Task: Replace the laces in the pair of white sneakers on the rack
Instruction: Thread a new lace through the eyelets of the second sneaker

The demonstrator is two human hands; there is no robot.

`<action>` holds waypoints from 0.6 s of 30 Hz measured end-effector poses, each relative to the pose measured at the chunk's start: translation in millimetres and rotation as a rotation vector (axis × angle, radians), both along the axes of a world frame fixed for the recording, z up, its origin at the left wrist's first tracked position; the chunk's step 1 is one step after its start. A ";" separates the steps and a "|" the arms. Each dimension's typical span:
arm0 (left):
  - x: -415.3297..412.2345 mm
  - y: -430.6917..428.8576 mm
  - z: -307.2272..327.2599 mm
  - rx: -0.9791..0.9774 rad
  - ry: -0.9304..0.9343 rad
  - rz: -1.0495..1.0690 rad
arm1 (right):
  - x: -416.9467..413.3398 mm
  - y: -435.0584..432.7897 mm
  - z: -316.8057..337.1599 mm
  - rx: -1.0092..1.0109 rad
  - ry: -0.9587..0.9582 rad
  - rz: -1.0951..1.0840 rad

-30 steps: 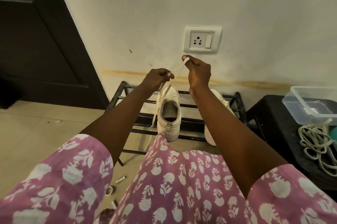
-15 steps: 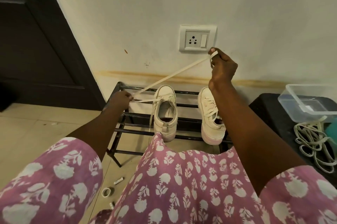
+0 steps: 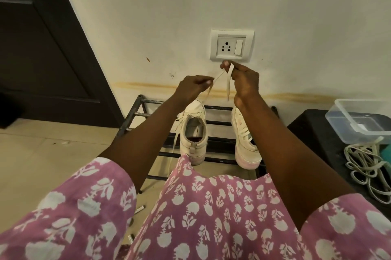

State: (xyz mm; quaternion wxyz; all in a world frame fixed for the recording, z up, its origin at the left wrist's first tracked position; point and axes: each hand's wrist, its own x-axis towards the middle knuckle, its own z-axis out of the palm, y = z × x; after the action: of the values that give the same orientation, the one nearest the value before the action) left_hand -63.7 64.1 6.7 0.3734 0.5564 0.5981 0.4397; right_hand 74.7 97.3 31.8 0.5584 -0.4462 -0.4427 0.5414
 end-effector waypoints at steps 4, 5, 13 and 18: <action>22.1 8.0 15.6 0.094 0.003 0.004 | -5.5 -5.7 -1.6 -0.020 0.013 0.046; 22.3 7.6 15.1 0.099 0.004 0.021 | -5.8 -6.8 -1.8 -0.027 0.021 0.065; -18.1 -4.0 -6.8 0.042 0.130 -0.009 | -0.6 -5.4 -15.8 -0.177 0.127 -0.007; -49.8 -4.7 -18.1 -0.034 0.224 0.048 | -3.0 -3.0 -24.6 -0.201 0.271 0.027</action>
State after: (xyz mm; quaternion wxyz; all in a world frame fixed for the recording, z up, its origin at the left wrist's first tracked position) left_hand -113.5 59.4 -11.4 0.3028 0.5813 0.6565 0.3734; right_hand 71.6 94.3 7.2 0.5583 -0.4169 -0.3128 0.6455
